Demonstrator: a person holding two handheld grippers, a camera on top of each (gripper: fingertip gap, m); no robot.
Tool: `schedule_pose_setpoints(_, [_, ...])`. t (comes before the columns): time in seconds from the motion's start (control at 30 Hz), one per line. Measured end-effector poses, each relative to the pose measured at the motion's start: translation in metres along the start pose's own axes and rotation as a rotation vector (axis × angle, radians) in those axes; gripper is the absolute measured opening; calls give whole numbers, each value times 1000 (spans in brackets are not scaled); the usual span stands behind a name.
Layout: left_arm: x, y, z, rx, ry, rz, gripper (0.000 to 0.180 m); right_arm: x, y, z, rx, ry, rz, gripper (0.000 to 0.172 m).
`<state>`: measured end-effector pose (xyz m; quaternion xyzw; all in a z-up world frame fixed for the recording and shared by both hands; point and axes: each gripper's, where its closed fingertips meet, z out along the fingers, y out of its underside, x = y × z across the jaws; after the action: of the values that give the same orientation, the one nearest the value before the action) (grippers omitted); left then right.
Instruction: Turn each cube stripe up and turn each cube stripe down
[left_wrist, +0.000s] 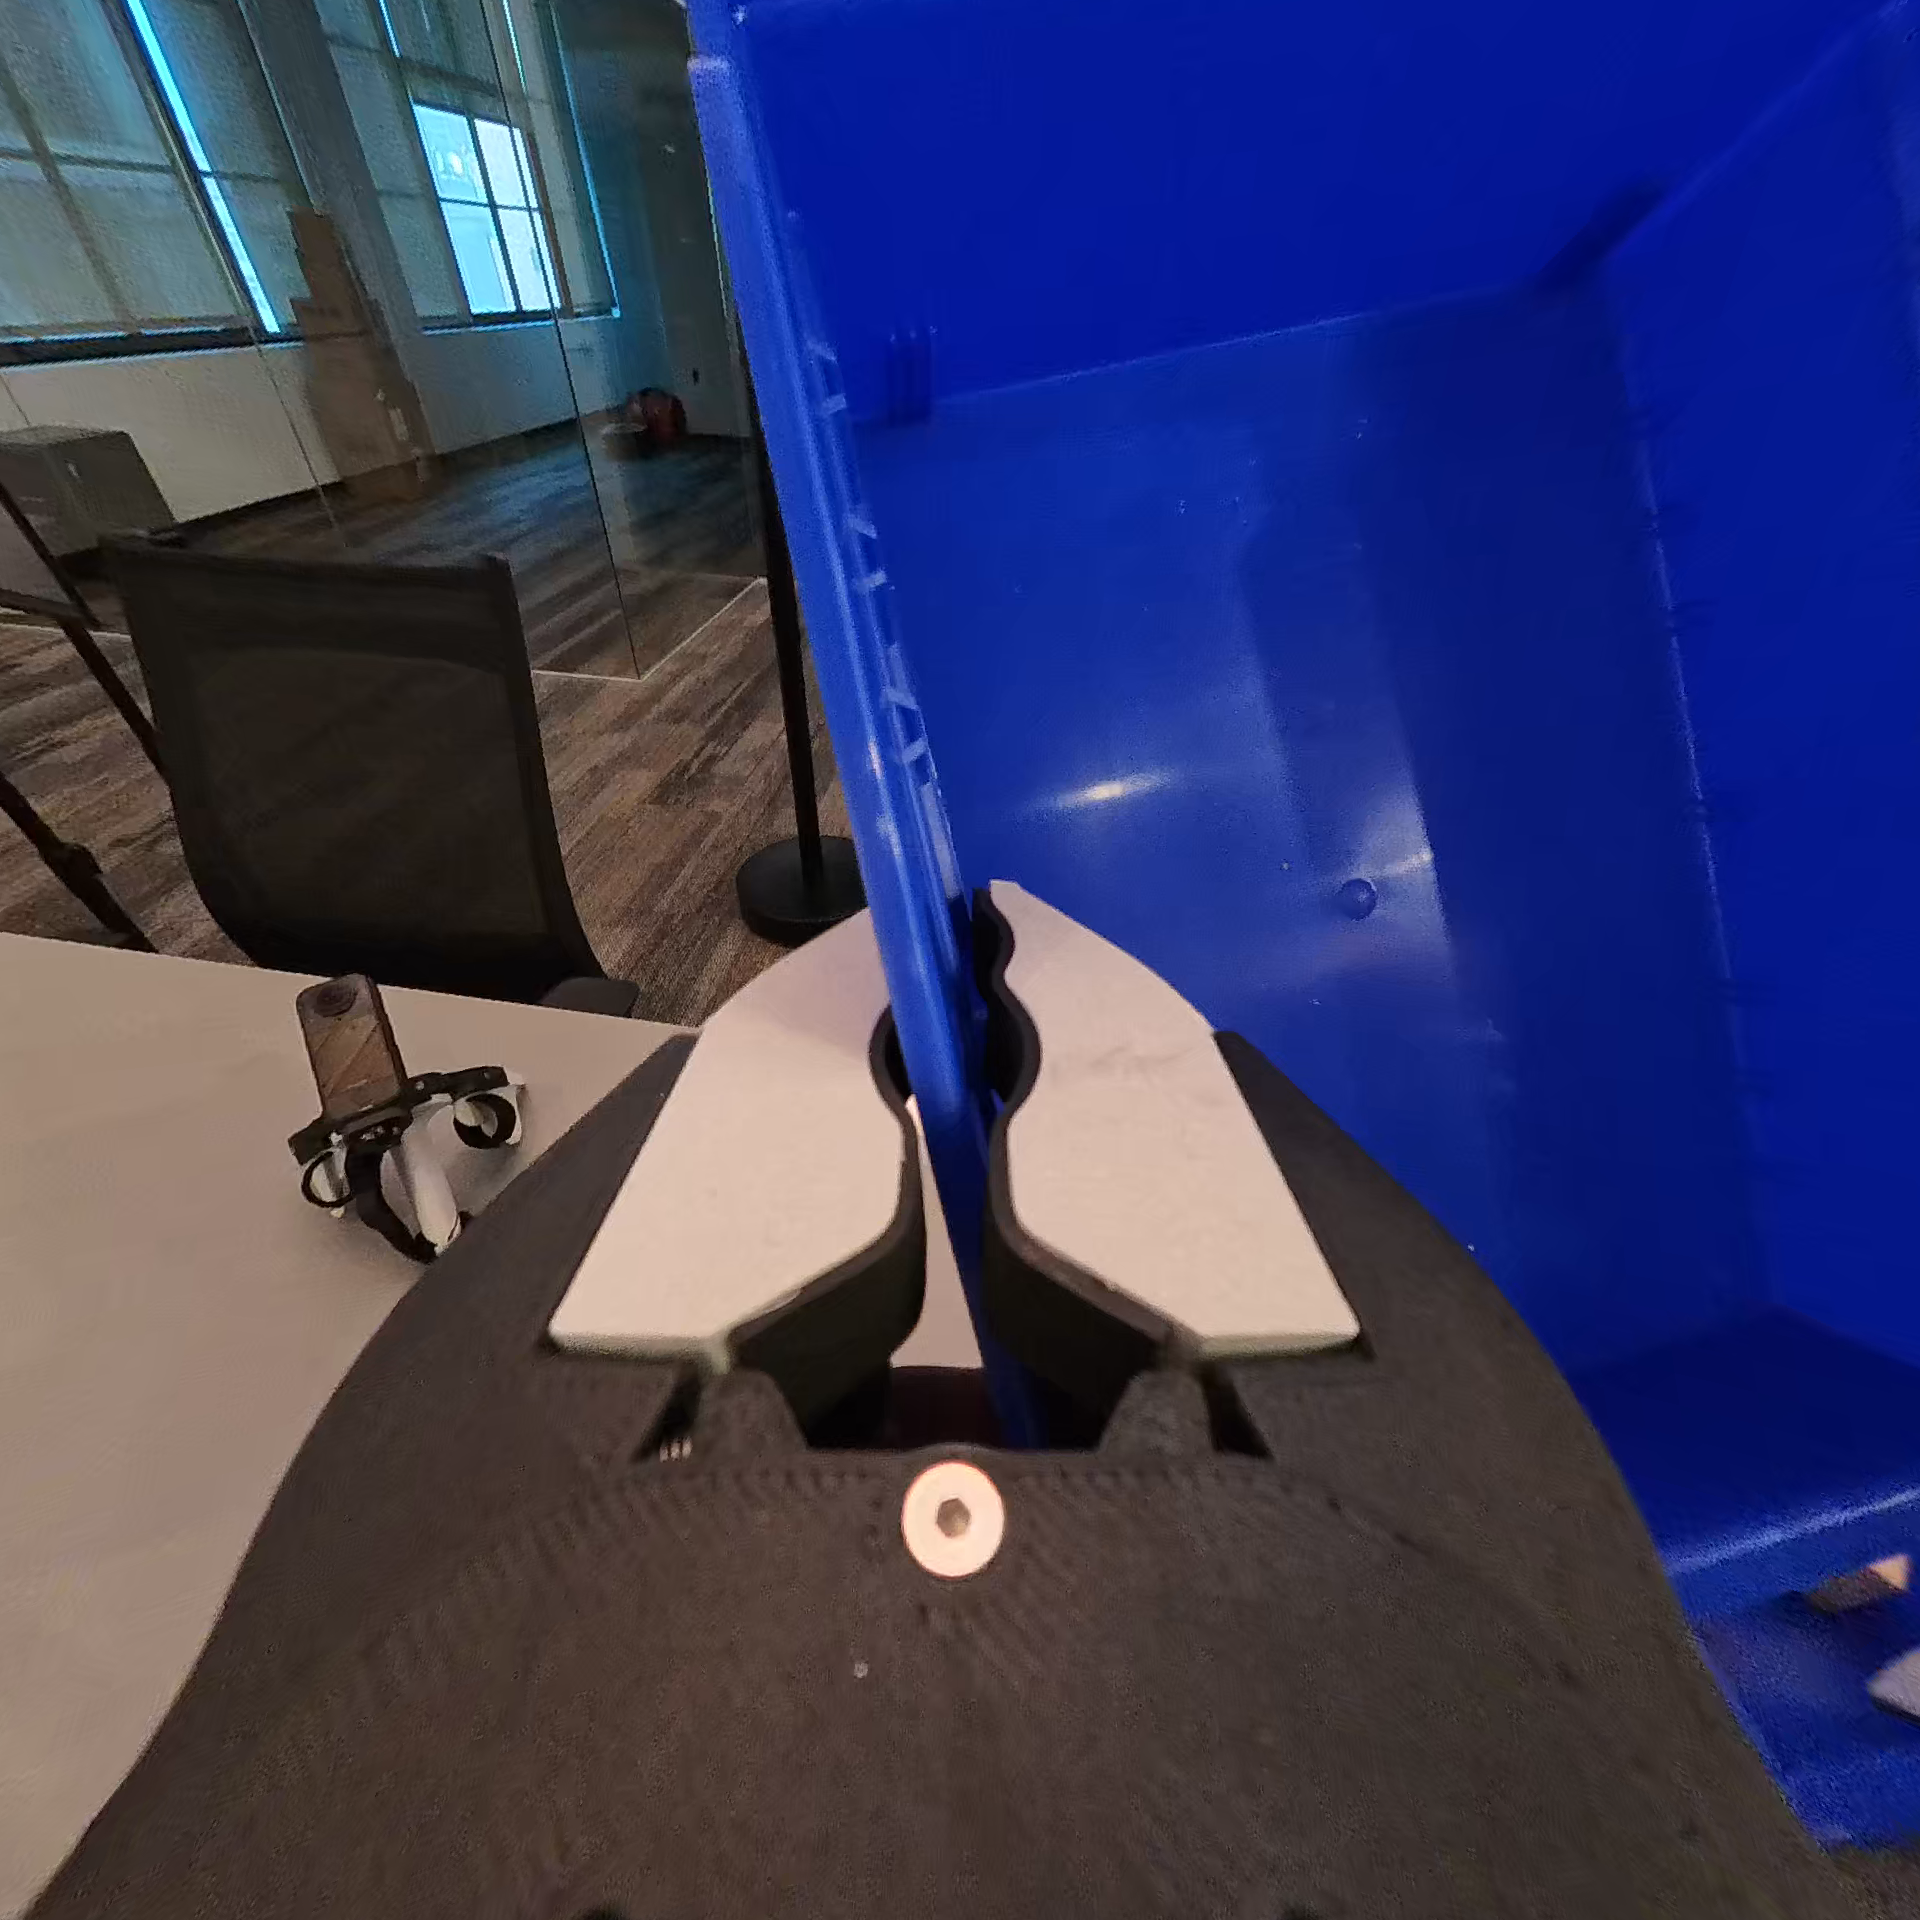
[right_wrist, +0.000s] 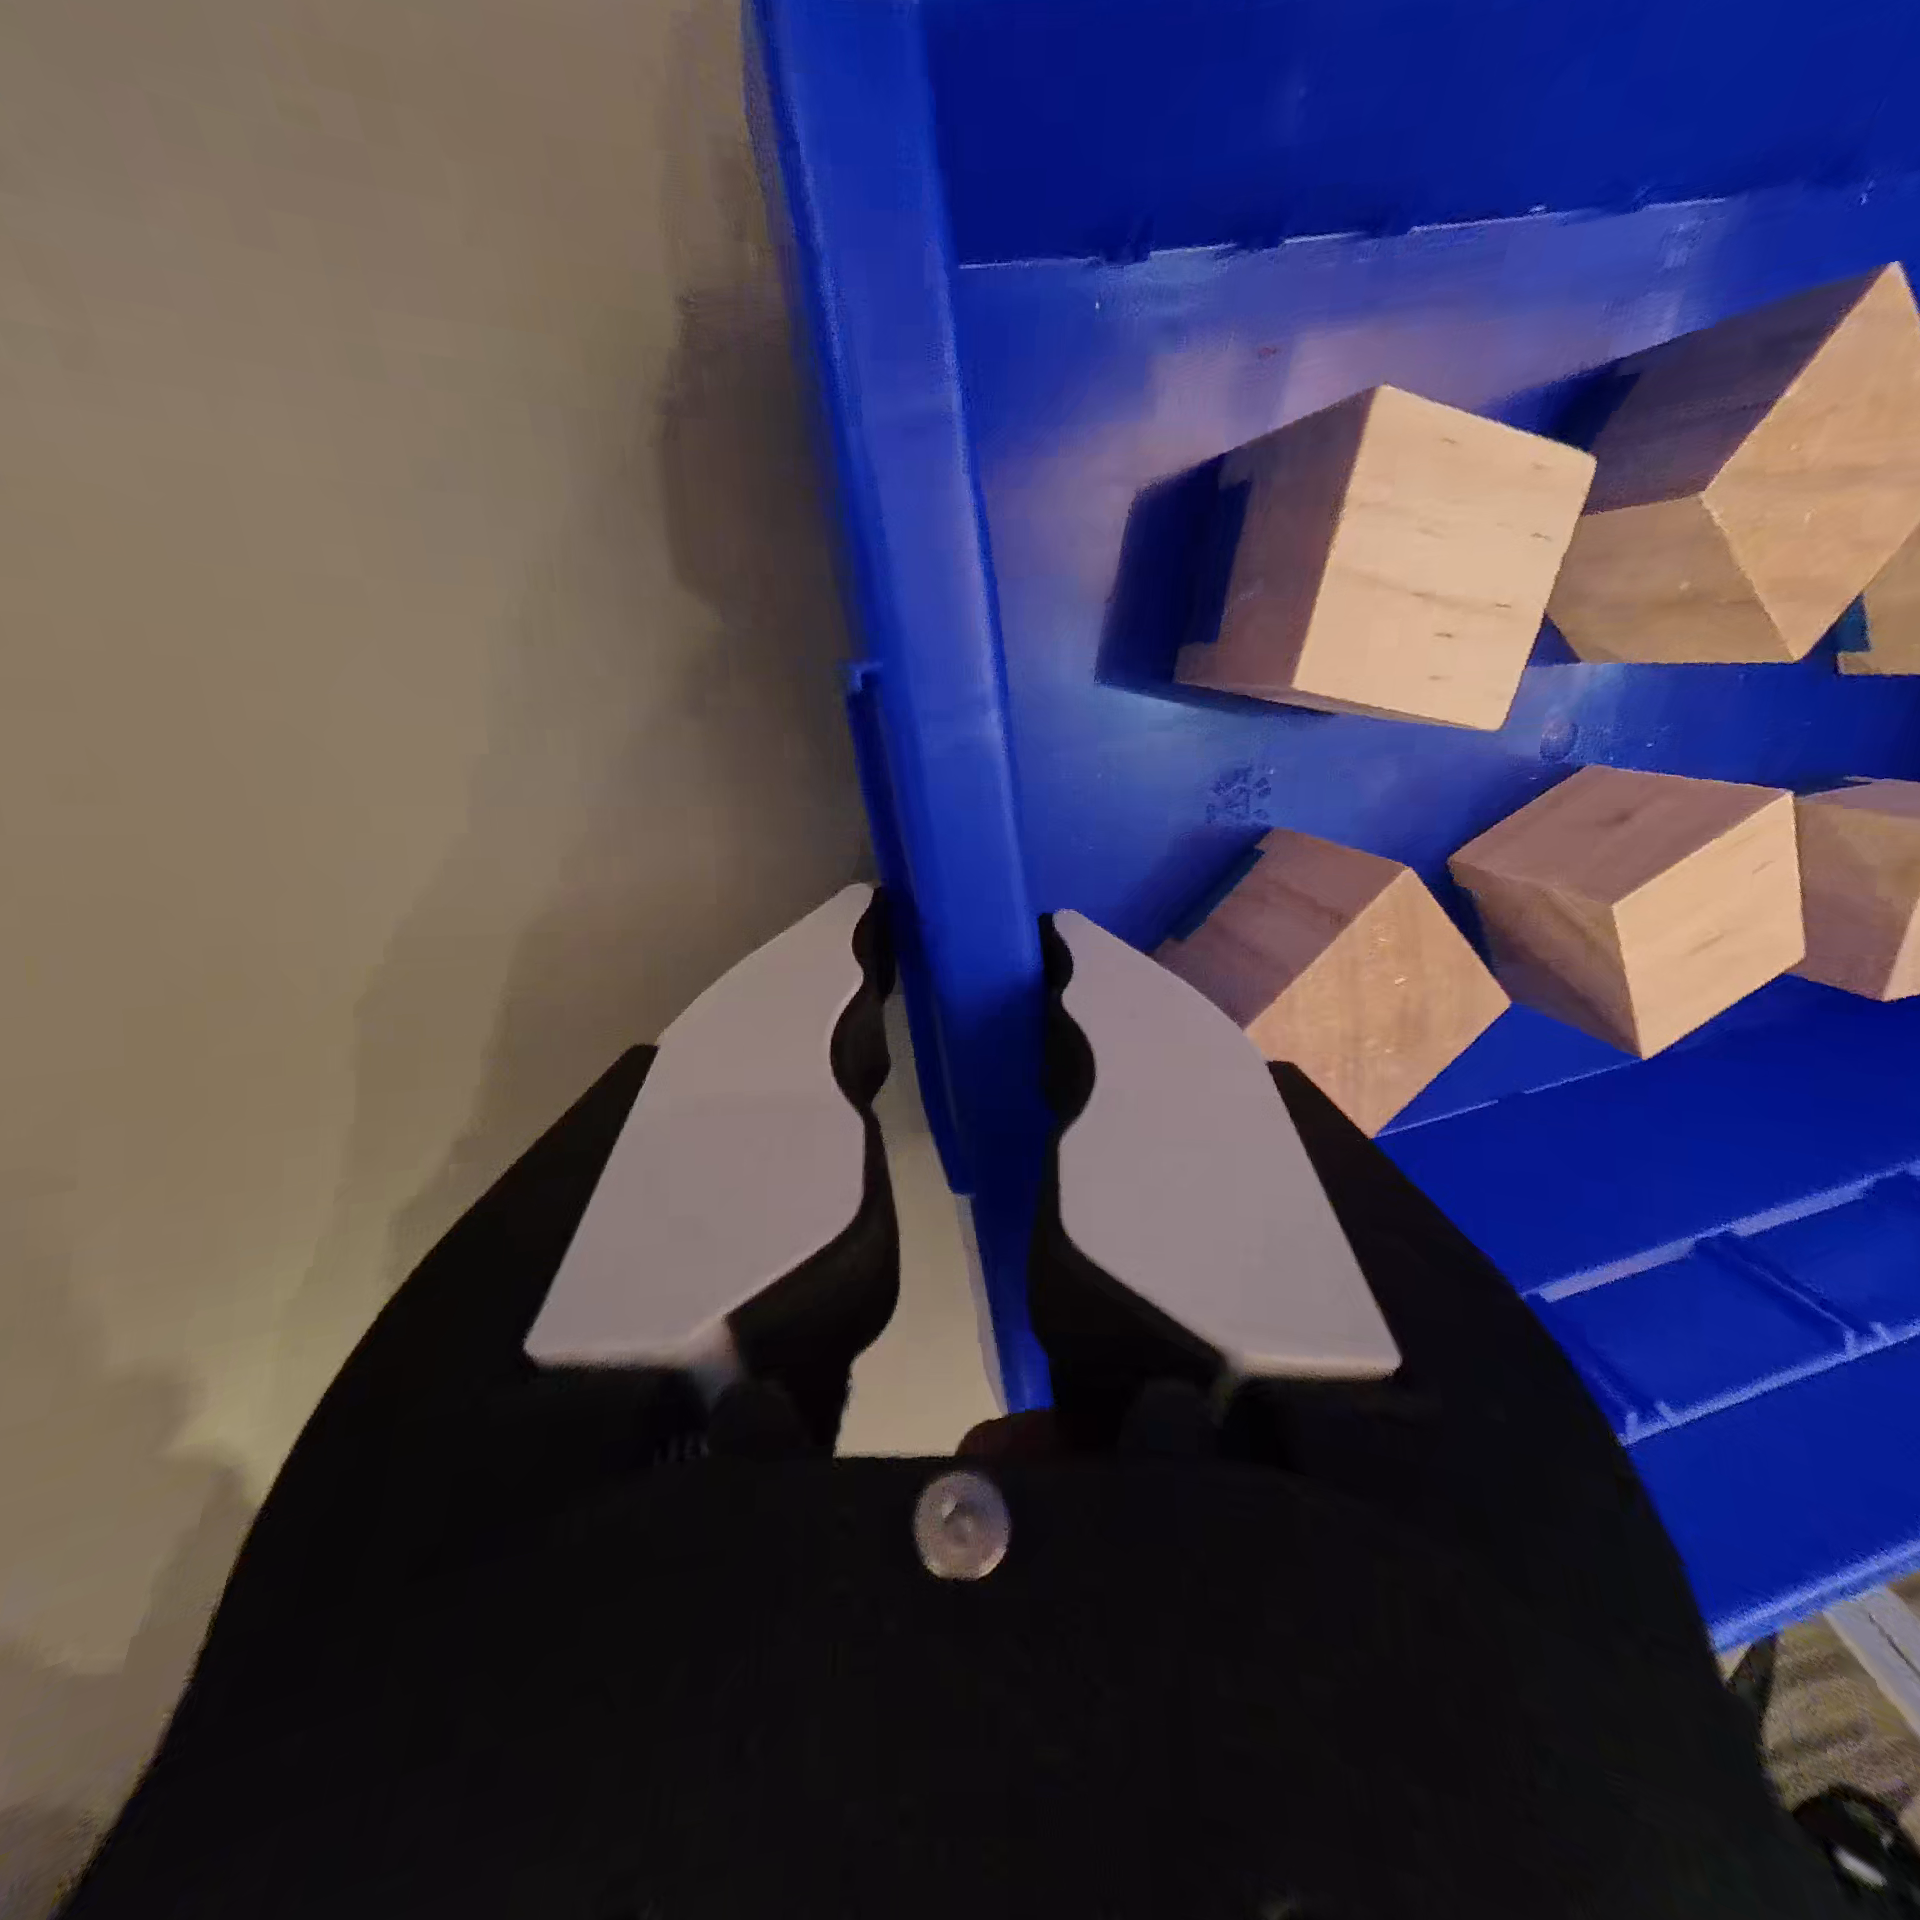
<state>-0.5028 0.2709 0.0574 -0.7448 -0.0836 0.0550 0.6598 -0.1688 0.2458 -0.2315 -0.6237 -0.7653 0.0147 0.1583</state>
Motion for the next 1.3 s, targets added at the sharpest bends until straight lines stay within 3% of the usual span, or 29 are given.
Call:
schedule_pose_setpoints(0.23, [16, -10, 1, 18, 12, 31, 6, 26, -34, 12, 42, 67, 67, 31])
schedule_pose_setpoints(0.3, [26, -18, 0, 47, 31, 32, 6, 20, -32, 2, 104, 61, 49, 51])
schedule_pose_setpoints(0.43, [70, -45, -7, 146, 147, 34, 6, 7, 0, -42, 188, 60, 18, 53])
schedule_pose_setpoints(0.6, [169, -76, -24, 249, 345, 94, 6, -9, 86, -119, 202, 2, 10, 40])
schedule_pose_setpoints(0.77, [303, -82, -30, 280, 535, 203, 6, -4, 203, -212, 207, 2, 146, 35])
schedule_pose_setpoints(0.9, [417, -80, -19, 254, 696, 196, 6, 47, 306, -280, 243, 252, 427, 38])
schedule_pose_setpoints(0.97, [474, -76, -17, 235, 765, 184, 6, 77, 350, -320, 358, 386, 627, 38])
schedule_pose_setpoints(1.03, [532, -69, -19, 213, 823, 186, 6, 94, 377, -373, 608, 505, 769, 29])
schedule_pose_setpoints(1.13, [612, -57, -17, 196, 878, 208, 6, 86, 396, -460, 1032, 652, 791, 30])
schedule_pose_setpoints(1.2, [651, -49, -10, 195, 862, 205, 6, 72, 412, -484, 1097, 707, 794, 40])
schedule_pose_setpoints(1.27, [684, -39, -1, 179, 857, 200, 6, 67, 425, -480, 1031, 710, 806, 59])
schedule_pose_setpoints(1.3, [697, -33, 3, 163, 857, 182, 6, 66, 430, -476, 1009, 700, 813, 56])
